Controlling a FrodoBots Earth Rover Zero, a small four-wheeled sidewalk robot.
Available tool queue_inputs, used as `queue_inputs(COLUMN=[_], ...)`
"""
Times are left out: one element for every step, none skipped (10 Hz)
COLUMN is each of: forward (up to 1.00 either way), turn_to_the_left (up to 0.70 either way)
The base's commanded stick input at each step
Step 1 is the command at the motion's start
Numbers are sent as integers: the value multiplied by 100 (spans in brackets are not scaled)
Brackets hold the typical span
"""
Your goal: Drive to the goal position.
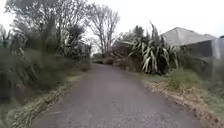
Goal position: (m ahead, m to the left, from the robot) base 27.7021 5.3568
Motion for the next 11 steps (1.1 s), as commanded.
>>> queue_inputs(forward=[100,100,100,100,100,100,100,100,100,100,100], turn_to_the_left=[0,0,0,0,0,0,0,0,0,0,0])
